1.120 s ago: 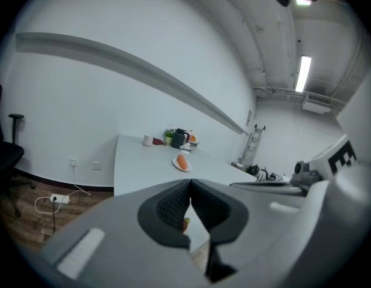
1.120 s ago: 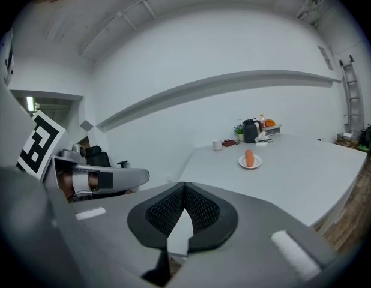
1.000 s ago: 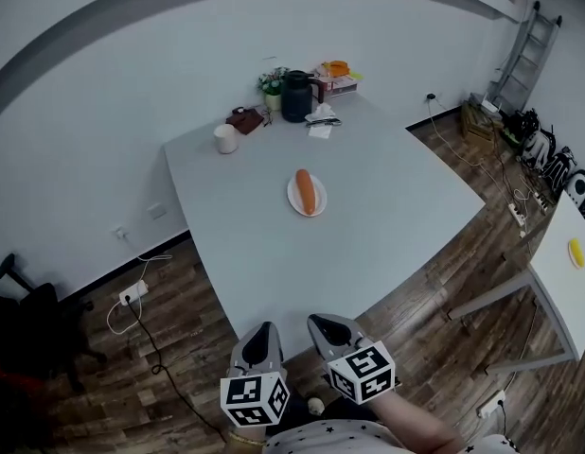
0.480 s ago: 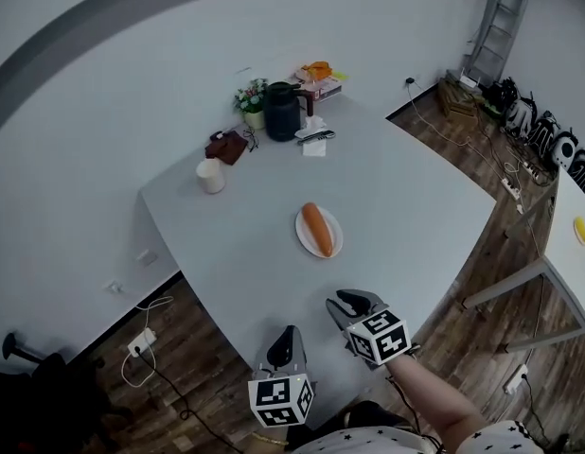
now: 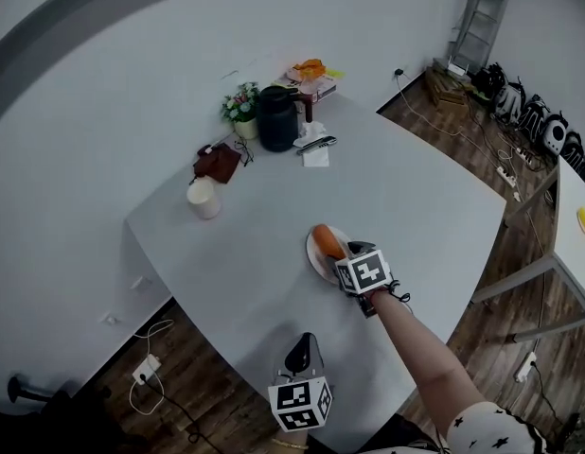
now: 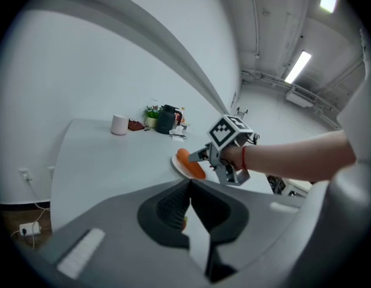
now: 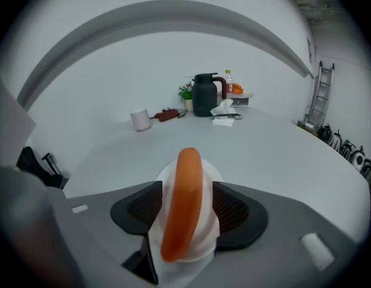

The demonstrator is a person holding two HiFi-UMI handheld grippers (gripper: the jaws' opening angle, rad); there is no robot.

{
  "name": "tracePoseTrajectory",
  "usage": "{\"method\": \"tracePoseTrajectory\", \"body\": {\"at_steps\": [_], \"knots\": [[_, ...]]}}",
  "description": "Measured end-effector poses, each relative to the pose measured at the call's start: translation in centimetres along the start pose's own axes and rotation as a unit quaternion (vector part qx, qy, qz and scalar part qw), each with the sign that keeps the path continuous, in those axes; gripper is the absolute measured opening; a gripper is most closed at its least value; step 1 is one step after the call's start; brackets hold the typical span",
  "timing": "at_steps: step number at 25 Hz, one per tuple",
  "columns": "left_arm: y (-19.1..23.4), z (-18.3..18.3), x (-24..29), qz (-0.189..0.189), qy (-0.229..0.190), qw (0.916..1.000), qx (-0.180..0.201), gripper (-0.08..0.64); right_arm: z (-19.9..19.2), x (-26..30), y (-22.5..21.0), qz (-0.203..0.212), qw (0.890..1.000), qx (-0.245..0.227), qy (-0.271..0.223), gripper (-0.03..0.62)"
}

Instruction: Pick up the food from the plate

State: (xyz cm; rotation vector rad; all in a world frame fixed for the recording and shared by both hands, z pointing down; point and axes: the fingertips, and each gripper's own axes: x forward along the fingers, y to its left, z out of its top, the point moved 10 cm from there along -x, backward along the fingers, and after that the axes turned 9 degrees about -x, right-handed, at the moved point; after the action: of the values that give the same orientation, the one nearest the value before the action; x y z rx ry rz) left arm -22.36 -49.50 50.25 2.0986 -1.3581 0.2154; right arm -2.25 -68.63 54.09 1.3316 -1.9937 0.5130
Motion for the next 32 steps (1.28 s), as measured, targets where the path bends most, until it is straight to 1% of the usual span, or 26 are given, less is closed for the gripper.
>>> {"method": "tracePoseTrajectory", "body": {"at_steps": [2, 3, 4, 7, 8, 10, 12, 16, 18, 20, 23, 26, 29, 32], "knots": [[0.4, 0.3, 0.9, 0.002, 0.006, 1.0, -0.002, 0.008, 0.5, 2.1, -0.6, -0.009, 1.0, 0.003, 0.028, 0.252], [0.7, 0.6, 1.3, 0.003, 0.007, 1.0, -0.004, 0.008, 0.7, 3.0, -0.7, -0.01, 0.999, 0.004, 0.04, 0.273], [0.9, 0.9, 1.6, 0.003, 0.008, 0.9999, -0.006, 0.008, 0.9, 3.7, -0.8, -0.011, 0.999, 0.002, 0.052, 0.278], [1.6, 1.6, 2.3, 0.002, 0.009, 0.9999, -0.012, 0.008, 1.8, 5.2, -0.3, -0.021, 0.996, -0.022, 0.084, 0.273], [1.8, 1.7, 2.4, 0.002, 0.01, 0.9999, -0.013, 0.008, 1.9, 5.5, -0.1, -0.023, 0.995, -0.027, 0.091, 0.258], [2.0, 1.7, 2.7, 0.005, 0.011, 0.9998, -0.015, 0.008, 1.9, 5.8, 0.0, -0.018, 0.995, -0.013, 0.094, 0.224], [2.2, 1.6, 2.9, 0.008, 0.012, 0.9997, -0.018, 0.008, 1.7, 6.0, -0.1, -0.015, 0.996, -0.001, 0.09, 0.219], [1.9, 1.5, 2.5, 0.011, 0.016, 0.9996, -0.02, 0.008, 1.4, 5.4, 0.2, -0.023, 0.996, -0.01, 0.084, 0.218], [1.4, 1.6, 2.1, 0.008, 0.012, 0.9997, -0.018, 0.008, 1.0, 3.9, 0.5, -0.026, 0.998, -0.018, 0.054, 0.218], [1.2, 1.9, 1.8, 0.008, 0.003, 0.9998, -0.017, 0.008, 1.3, 1.6, 1.0, -0.016, 1.0, -0.023, -0.004, 0.218], [0.7, 1.5, 0.7, 0.011, -0.004, 0.9998, -0.017, 0.008, 0.8, -3.3, 2.4, 0.007, 0.996, -0.019, -0.084, 0.218], [-0.3, 0.9, -1.7, 0.008, -0.006, 0.9998, -0.019, 0.008, -1.1, -9.1, 4.4, 0.036, 0.99, 0.009, -0.138, 0.218], [-1.4, 1.2, -3.0, 0.001, -0.029, 0.9993, -0.025, 0.008, -2.8, -13.9, 5.4, 0.063, 0.98, 0.046, -0.183, 0.218], [-2.7, 0.9, -4.9, -0.004, -0.034, 0.9992, -0.023, 0.008, -5.8, -18.1, 6.7, 0.077, 0.972, 0.087, -0.203, 0.218]]}}
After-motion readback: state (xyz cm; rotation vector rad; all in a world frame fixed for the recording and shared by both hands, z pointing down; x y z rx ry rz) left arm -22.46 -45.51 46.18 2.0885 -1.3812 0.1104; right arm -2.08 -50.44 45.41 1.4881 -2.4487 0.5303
